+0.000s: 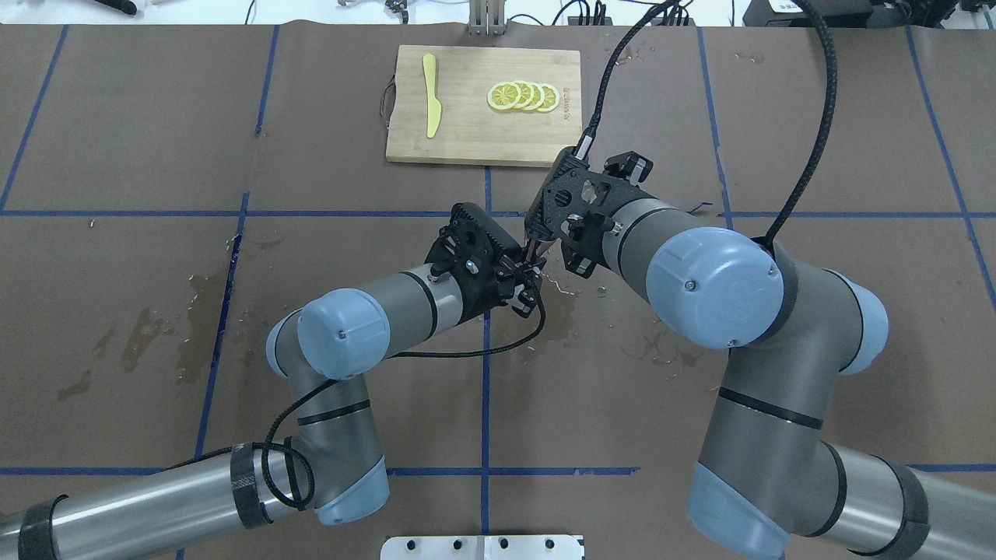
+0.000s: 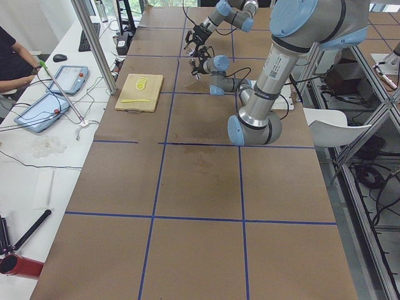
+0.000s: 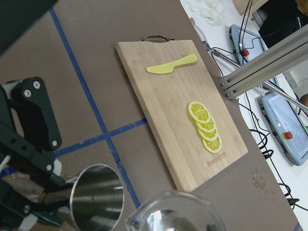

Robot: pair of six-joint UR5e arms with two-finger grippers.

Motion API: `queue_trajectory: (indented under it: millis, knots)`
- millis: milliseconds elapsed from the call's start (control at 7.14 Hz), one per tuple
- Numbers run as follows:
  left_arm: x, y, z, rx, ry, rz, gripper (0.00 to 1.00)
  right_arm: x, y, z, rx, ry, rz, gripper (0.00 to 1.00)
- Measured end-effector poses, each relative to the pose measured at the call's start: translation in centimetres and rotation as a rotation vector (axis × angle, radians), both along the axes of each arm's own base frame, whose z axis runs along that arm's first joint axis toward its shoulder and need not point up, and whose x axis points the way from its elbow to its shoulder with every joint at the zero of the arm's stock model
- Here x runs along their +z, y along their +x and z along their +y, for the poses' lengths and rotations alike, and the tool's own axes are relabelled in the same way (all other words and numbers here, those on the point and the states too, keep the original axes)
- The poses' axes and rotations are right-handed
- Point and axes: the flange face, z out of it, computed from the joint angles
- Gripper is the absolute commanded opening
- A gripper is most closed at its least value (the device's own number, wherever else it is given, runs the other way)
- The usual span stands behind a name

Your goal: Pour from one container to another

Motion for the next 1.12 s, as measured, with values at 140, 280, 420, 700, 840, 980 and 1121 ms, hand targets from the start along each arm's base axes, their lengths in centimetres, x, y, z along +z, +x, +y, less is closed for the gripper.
queue_trajectory:
  millis: [140,280,420,700,840,980,1121]
  knots:
    - [0.0,0.0,0.0,0.001,0.000,0.000,0.00,0.0,0.0,0.0,0.002,0.005,0.005,0.00]
    - [0.0,0.0,0.0,0.001,0.000,0.001,0.00,-0.2,0.0,-0.1,0.001,0.013,0.010,0.00]
    - [0.0,0.0,0.0,0.001,0.001,0.001,0.00,-0.5,0.0,-0.1,0.001,0.029,0.018,0.00]
    - [-0.1,0.0,0.0,0.001,0.001,0.002,0.00,-1.1,-0.2,-0.1,0.003,0.056,0.037,0.00]
    - [-0.1,0.0,0.0,0.001,0.001,0.004,0.00,-1.2,-0.2,-0.1,0.003,0.073,0.054,0.00]
    - [-0.1,0.0,0.0,0.001,0.002,0.006,0.00,-1.3,-0.3,0.0,0.006,0.100,0.079,0.00]
    - [-0.1,0.0,0.0,0.001,0.003,0.008,0.00,-1.4,-0.6,0.3,0.009,0.124,0.102,0.00]
